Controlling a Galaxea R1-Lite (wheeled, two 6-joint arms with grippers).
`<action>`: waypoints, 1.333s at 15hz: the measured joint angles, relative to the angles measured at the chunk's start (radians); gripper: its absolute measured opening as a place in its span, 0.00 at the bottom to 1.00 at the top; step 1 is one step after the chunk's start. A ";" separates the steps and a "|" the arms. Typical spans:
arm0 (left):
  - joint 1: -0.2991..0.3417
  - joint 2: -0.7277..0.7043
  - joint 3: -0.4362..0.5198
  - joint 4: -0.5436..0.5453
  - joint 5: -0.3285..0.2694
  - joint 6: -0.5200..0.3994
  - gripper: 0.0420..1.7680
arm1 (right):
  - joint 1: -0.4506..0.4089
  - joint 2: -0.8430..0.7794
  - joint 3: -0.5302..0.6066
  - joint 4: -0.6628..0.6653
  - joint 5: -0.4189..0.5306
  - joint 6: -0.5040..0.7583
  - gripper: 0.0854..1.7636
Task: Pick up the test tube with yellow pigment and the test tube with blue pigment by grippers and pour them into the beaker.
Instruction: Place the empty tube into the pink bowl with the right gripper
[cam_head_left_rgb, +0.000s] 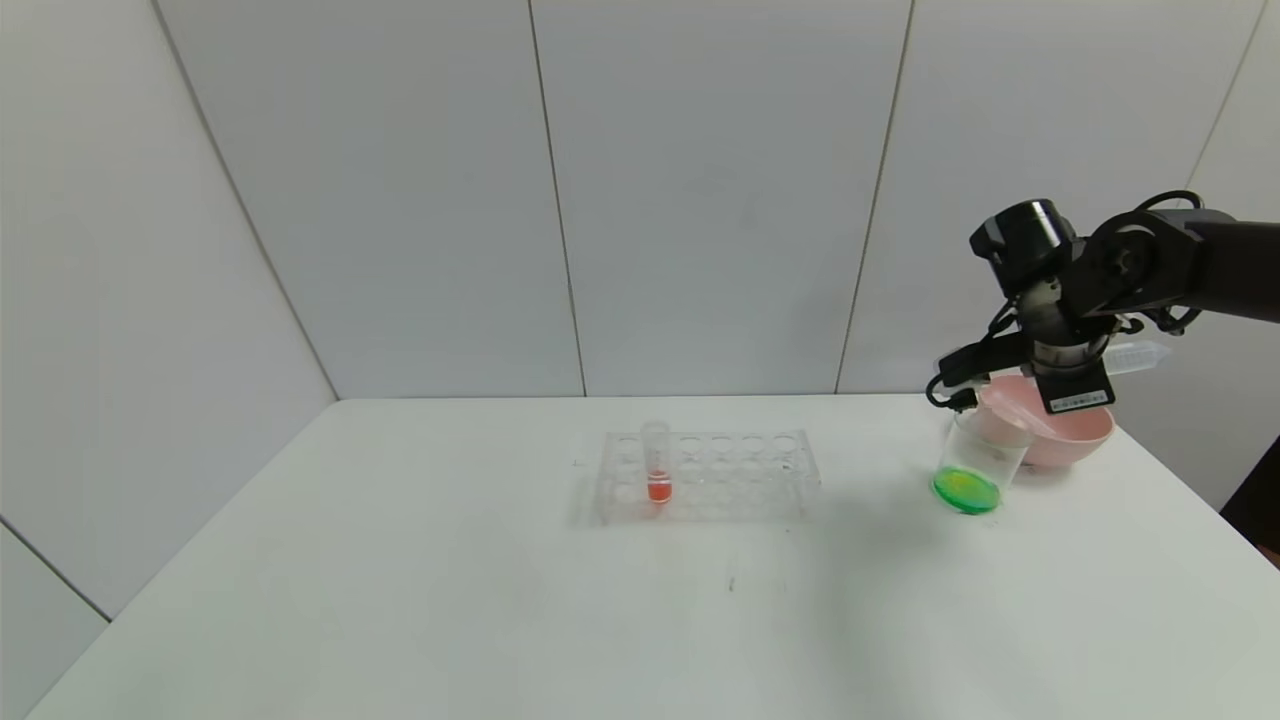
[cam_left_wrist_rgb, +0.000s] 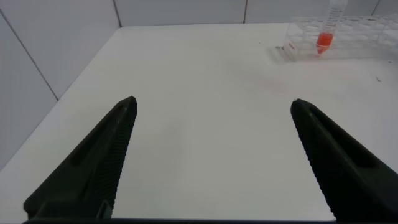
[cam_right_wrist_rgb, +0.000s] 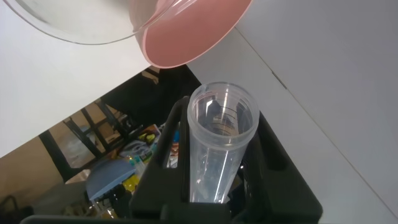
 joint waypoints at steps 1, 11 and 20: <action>0.000 0.000 0.000 0.000 0.000 0.000 1.00 | 0.000 0.000 0.000 -0.001 0.001 0.001 0.27; 0.000 0.000 0.000 0.000 0.000 0.000 1.00 | -0.096 -0.037 0.000 -0.010 0.611 0.301 0.27; 0.000 0.000 0.000 0.000 0.000 0.000 1.00 | -0.186 -0.299 0.248 -0.260 1.158 1.108 0.27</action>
